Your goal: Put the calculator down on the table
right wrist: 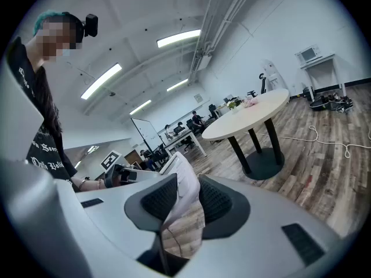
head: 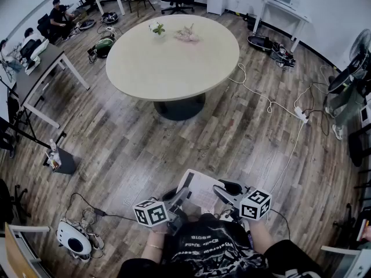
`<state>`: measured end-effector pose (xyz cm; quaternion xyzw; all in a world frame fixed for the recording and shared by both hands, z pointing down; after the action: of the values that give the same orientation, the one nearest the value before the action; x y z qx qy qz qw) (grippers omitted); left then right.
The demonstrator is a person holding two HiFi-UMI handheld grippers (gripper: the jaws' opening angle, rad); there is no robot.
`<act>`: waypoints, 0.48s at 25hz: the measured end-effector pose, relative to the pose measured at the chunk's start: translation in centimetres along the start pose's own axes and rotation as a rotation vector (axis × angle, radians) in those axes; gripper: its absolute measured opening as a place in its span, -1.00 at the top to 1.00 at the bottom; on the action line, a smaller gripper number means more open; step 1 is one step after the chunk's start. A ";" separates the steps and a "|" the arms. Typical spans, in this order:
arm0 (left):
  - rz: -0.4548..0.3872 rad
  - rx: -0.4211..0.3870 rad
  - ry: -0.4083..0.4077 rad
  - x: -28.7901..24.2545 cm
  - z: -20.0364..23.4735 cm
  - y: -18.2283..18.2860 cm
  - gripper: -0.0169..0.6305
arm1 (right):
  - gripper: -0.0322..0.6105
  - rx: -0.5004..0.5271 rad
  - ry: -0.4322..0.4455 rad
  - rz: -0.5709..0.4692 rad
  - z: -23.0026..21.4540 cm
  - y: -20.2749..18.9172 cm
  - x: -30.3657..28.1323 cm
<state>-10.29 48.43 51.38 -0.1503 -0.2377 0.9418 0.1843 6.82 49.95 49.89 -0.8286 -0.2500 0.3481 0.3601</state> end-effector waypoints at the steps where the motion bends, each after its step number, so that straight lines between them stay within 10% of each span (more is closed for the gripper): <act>1: -0.002 -0.001 -0.002 0.0 -0.2 0.0 0.62 | 0.52 0.006 0.003 0.000 0.0 0.1 0.2; 12: -0.043 0.008 0.036 -1.6 -1.2 -1.7 0.62 | 0.48 0.023 0.032 0.015 -1.7 0.1 1.7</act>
<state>-8.00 49.59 51.52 -0.1611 -0.2340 0.9356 0.2094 9.15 50.29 50.02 -0.8318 -0.2338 0.3405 0.3709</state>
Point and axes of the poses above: the fingertips, and each gripper's own axes: x backward along the fingers, z to its left, y out of its top, the point moved 4 cm from there along x, backward along the fingers, and after that the axes turned 10 degrees about -y, right-handed, at the moved point
